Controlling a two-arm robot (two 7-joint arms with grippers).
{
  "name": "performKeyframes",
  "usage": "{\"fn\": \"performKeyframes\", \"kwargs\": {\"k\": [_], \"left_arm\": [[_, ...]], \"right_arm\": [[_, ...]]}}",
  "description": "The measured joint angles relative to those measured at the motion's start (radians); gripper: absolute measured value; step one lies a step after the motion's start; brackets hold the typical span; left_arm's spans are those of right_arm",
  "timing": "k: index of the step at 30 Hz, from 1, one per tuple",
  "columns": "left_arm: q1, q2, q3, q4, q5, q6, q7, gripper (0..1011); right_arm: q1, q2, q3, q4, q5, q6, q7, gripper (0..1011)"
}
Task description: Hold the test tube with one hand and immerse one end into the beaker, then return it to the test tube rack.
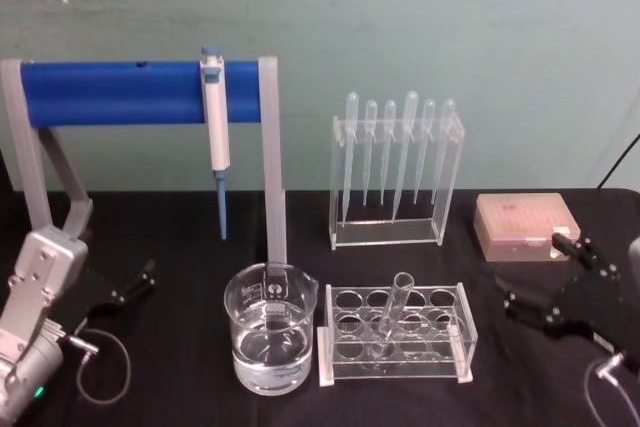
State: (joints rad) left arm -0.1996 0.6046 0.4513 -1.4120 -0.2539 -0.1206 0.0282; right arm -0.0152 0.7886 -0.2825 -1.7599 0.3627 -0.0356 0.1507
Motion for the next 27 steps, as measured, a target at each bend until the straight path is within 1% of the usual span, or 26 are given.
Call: {"fn": "performKeyframes", "kwargs": {"k": [3, 5, 6, 8, 11, 12, 14, 15, 18, 19, 22, 23, 27], "left_arm": [[0.000, 0.000, 0.000, 0.000, 0.000, 0.000, 0.000, 1000], [0.000, 0.000, 0.000, 0.000, 0.000, 0.000, 0.000, 1000], [0.000, 0.000, 0.000, 0.000, 0.000, 0.000, 0.000, 1000], [0.000, 0.000, 0.000, 0.000, 0.000, 0.000, 0.000, 1000], [0.000, 0.000, 0.000, 0.000, 0.000, 0.000, 0.000, 1000], [0.000, 0.000, 0.000, 0.000, 0.000, 0.000, 0.000, 1000], [0.000, 0.000, 0.000, 0.000, 0.000, 0.000, 0.000, 1000], [0.000, 0.000, 0.000, 0.000, 0.000, 0.000, 0.000, 1000], [0.000, 0.000, 0.000, 0.000, 0.000, 0.000, 0.000, 1000], [0.000, 0.000, 0.000, 0.000, 0.000, 0.000, 0.000, 1000], [0.000, 0.000, 0.000, 0.000, 0.000, 0.000, 0.000, 1000], [0.000, 0.000, 0.000, 0.000, 0.000, 0.000, 0.000, 1000], [0.000, 0.000, 0.000, 0.000, 0.000, 0.000, 0.000, 1000]], "right_arm": [[-0.033, 0.029, 0.013, -0.047, 0.011, 0.008, 0.034, 1003], [-0.050, 0.041, 0.016, -0.076, 0.021, 0.011, 0.060, 1002], [-0.050, 0.041, 0.016, -0.076, 0.021, 0.011, 0.060, 1002], [-0.059, 0.045, 0.011, -0.095, 0.014, 0.012, 0.081, 1002], [-0.060, 0.037, -0.011, -0.103, -0.014, 0.002, 0.098, 1002], [-0.058, 0.026, -0.024, -0.101, -0.033, -0.012, 0.103, 1002], [-0.055, 0.014, -0.034, -0.095, -0.048, -0.025, 0.106, 1002], [-0.051, -0.004, -0.045, -0.087, -0.063, -0.040, 0.108, 1002], [-0.042, -0.033, -0.061, -0.071, -0.084, -0.070, 0.108, 1002], [-0.036, -0.053, -0.069, -0.058, -0.096, -0.092, 0.108, 1002], [-0.025, -0.084, -0.078, -0.037, -0.105, -0.121, 0.109, 1002], [-0.019, -0.103, -0.082, -0.025, -0.108, -0.136, 0.110, 1002], [-0.007, -0.145, -0.090, 0.006, -0.111, -0.169, 0.115, 1002]]}}
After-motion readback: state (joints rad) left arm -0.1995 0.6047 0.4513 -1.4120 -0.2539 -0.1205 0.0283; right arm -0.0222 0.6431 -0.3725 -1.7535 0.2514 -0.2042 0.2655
